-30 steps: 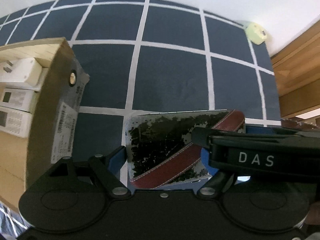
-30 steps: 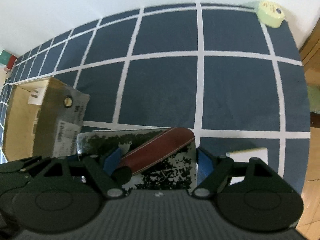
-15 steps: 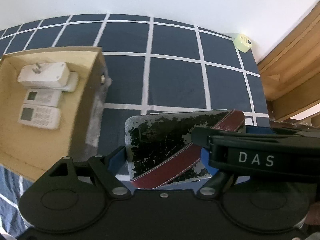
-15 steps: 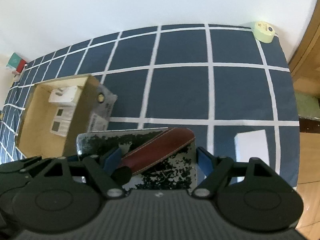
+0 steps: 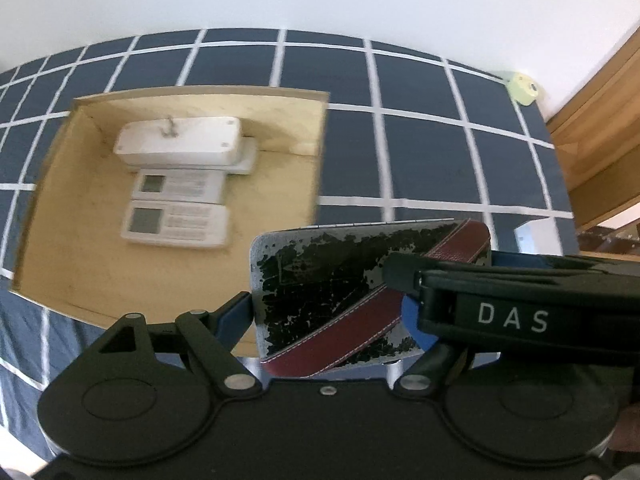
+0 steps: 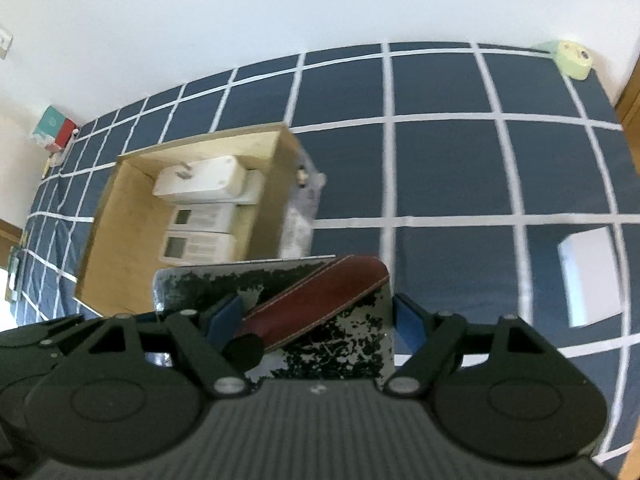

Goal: Organize objects
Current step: 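Carry the black case with both tools over the box, then lower the black case onto the remotes in the box and open both tools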

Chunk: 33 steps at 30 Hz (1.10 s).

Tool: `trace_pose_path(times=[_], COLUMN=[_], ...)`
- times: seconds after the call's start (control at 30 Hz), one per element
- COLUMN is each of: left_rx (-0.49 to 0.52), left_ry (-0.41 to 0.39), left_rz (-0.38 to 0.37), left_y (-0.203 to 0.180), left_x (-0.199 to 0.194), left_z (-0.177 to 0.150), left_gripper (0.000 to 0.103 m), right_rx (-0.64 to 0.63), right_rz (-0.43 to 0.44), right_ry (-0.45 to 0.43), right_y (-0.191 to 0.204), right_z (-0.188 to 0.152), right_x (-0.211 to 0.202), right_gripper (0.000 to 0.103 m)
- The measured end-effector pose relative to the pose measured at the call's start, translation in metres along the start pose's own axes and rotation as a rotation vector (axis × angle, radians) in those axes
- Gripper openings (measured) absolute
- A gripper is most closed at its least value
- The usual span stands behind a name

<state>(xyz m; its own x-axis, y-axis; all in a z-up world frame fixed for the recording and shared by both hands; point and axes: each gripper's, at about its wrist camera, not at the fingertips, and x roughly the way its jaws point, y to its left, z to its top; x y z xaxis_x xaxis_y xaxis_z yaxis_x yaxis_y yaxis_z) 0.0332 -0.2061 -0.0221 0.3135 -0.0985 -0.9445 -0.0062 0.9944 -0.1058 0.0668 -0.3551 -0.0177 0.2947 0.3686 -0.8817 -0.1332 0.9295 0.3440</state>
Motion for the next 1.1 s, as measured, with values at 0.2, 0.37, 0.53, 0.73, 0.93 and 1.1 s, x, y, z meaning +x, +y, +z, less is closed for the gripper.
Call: trace_pose_path(times=[0.2, 0.37, 0.53, 0.73, 0.93, 1.1], left_rx=[0.035, 0.065, 0.089, 0.089, 0.08, 0.087], left_ry=[0.008, 0.009, 0.018, 0.037, 0.069, 0.112], left_rz=[0.016, 0.011, -0.001, -0.024, -0.049, -0.054], left_y=[0.05, 0.084, 0.113, 0.142, 0.163, 0.175], left_x=[-0.005, -0.005, -0.004, 0.006, 0.03, 0.056], left_z=[0.001, 0.007, 0.016, 0.03, 0.05, 0.067], left_gripper=[0.08, 0.08, 0.08, 0.079, 0.079, 0.08], right_rx=[0.029, 0.059, 0.088, 0.1, 0.109, 0.129], right_rz=[0.015, 0.008, -0.006, -0.029, -0.055, -0.061], right_ry=[-0.009, -0.028, -0.035, -0.025, 0.002, 0.038], right_y=[0.047, 0.079, 0.104, 0.126, 0.135, 0.134], right_z=[-0.005, -0.005, -0.001, 0.01, 0.031, 0.045], right_x=[0.021, 0.036, 0.05, 0.069, 0.098, 0.126], right_gripper=[0.08, 0.08, 0.08, 0.08, 0.08, 0.08])
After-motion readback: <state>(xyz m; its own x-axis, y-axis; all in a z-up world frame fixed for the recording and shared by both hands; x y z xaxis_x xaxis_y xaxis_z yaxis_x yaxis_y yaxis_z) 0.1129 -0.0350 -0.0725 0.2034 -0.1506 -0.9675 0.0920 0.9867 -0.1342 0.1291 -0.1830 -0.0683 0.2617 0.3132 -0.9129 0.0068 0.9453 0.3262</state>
